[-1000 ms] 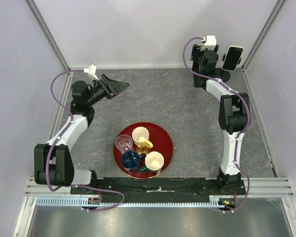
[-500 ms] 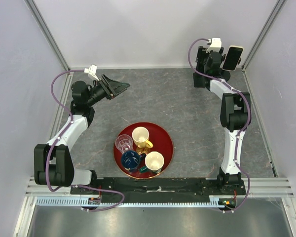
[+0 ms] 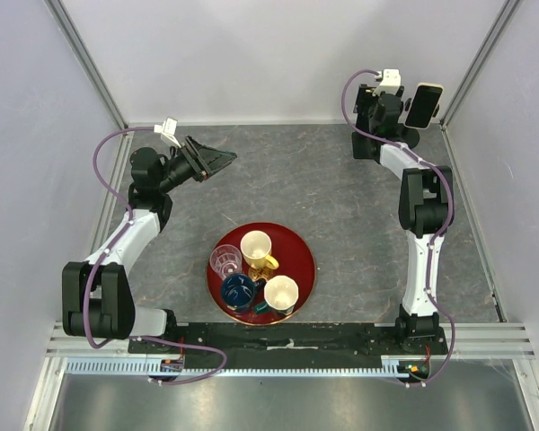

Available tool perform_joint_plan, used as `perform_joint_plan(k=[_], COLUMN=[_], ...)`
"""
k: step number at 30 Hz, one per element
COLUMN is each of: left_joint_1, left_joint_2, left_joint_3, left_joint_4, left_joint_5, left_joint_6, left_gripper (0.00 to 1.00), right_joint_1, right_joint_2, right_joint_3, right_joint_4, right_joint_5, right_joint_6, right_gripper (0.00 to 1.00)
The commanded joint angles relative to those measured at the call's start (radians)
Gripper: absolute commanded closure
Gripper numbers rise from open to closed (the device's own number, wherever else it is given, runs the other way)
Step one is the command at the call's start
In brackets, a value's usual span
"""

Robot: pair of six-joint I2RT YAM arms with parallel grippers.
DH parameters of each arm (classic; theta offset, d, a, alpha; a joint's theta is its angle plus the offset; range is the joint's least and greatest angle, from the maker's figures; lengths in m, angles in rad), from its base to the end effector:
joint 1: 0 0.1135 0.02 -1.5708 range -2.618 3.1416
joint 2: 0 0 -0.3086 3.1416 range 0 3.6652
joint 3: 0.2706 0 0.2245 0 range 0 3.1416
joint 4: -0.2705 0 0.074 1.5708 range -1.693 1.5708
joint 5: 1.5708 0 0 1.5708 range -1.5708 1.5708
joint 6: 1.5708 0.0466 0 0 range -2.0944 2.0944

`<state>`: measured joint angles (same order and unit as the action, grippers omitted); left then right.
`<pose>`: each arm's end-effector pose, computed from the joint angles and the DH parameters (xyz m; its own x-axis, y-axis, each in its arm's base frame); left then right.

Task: Place the phone on the phone stand

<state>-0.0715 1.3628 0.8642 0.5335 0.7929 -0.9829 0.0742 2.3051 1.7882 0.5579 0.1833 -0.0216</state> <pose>0.2785 -0.0532 0.3684 -0.6133 -0.5415 -0.5750 0.4507 0.3579 -0.8178 0.5633 0.0334 0.2928 0.0386 -0.0184 -0.9991 0.1096 0.9939 -0.0141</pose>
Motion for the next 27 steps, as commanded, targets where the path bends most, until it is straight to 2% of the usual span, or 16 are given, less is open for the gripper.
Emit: perform_joint_plan(k=[1,12,15,23,24,27], left_joint_1=[-0.002,-0.002,-0.002,-0.002,-0.002,-0.002], left_joint_2=[-0.022,-0.022,-0.025,-0.022,-0.022,-0.021], left_joint_3=[-0.001,-0.001,-0.001,-0.002,-0.002,-0.004], left_joint_4=[0.033,0.033,0.033,0.033,0.034,0.037], left_joint_5=[0.025,0.031,0.031,0.032,0.031,0.032], left_joint_6=[0.010,0.004,0.004,0.001,0.001,0.000], left_gripper=[0.34,0.34,0.34,0.34,0.34,0.34], right_joint_1=[0.003,0.006,0.006,0.006,0.004,0.004], right_joint_2=[-0.013,0.002,0.014,0.043,0.042,0.039], right_joint_3=[0.062,0.059,0.063,0.091,0.096,0.099], right_joint_4=[0.065,0.031,0.023,-0.006,-0.012,-0.024], right_joint_5=[-0.016,-0.011,-0.011,-0.002,-0.002,0.010], right_joint_6=[0.011,-0.021,-0.023,-0.026,-0.028,-0.021], right_gripper=[1.00,0.99,0.91,0.80,0.73,0.61])
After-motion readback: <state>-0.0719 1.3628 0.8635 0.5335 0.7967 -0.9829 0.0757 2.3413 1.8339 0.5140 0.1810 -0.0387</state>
